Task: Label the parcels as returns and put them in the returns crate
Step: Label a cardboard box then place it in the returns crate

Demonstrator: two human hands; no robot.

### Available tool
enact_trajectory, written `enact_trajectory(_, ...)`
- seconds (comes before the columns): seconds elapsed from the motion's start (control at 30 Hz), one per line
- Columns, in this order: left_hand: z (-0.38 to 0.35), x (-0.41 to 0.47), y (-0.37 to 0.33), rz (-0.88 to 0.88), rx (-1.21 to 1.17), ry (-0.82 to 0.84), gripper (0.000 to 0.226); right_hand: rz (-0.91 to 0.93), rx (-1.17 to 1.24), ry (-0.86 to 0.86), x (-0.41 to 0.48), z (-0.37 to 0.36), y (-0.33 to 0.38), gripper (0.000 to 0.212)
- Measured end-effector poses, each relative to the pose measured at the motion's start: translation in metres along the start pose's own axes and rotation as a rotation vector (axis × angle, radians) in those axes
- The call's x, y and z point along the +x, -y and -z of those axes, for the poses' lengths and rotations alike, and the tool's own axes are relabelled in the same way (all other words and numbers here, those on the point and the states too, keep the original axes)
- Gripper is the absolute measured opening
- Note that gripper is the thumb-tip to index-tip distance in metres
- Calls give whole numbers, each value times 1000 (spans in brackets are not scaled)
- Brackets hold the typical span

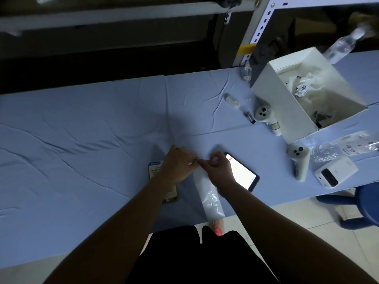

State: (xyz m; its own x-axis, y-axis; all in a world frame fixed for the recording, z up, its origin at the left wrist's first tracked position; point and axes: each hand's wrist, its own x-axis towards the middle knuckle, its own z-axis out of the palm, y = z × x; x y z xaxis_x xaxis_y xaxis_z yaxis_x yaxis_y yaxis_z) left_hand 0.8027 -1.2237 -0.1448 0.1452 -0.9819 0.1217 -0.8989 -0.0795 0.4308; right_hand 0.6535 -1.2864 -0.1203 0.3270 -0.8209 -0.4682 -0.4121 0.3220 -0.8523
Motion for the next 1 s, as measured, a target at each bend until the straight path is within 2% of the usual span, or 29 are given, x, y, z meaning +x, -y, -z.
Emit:
enact_trajectory(0.17,8,2,-2,53,-37,27,31,47,-43,52,-1,4,1,29)
enact_trajectory(0.27,14,5,-8,141,-87,65,36,78,-83,79,-1,3,2,27)
enact_trajectory(0.4,14,6,-14,264,-121,83,54,102,-117,116,1,2,4,27)
enact_trajectory(0.5,13,8,-20,383,-154,62,49,106,-131,93,2,1,3,29)
enact_trajectory(0.6,15,8,-24,477,-171,-43,37,99,-170,69,4,0,0,24)
enact_trajectory(0.73,21,2,-21,641,-341,-250,21,85,-256,31,2,-2,-7,11)
enact_trajectory(0.9,44,-16,-17,649,-563,-443,5,96,-349,-24,1,-6,-13,10)
enact_trajectory(1.0,57,-26,-17,758,-829,-458,13,95,-413,-22,0,-10,-18,16)
